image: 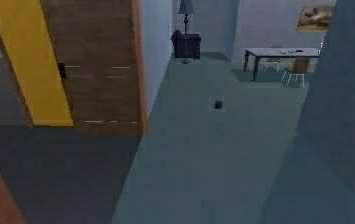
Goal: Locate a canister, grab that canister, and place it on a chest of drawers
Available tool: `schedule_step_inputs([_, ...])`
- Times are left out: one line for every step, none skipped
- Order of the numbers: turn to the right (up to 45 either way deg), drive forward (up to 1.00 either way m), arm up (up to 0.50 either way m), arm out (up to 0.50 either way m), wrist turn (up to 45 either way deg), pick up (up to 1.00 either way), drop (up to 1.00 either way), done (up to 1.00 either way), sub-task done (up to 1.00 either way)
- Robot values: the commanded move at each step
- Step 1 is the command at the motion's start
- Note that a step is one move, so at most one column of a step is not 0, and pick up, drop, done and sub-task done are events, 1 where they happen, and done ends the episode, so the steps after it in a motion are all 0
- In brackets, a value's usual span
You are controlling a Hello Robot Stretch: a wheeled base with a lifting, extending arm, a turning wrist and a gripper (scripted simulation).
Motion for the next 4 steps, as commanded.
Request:
schedule_step_inputs([0.0,0.70,0.00,0.00,0.0,0.00,0.00,0.00,0.00])
schedule_step_inputs([-39.0,0.00,0.00,0.00,0.0,0.00,0.00,0.00,0.00])
schedule_step_inputs([0.0,0.35,0.00,0.00,0.0,0.00,0.00,0.00,0.00])
schedule_step_inputs([-24.0,0.00,0.00,0.00,0.0,0.00,0.00,0.00,0.00])
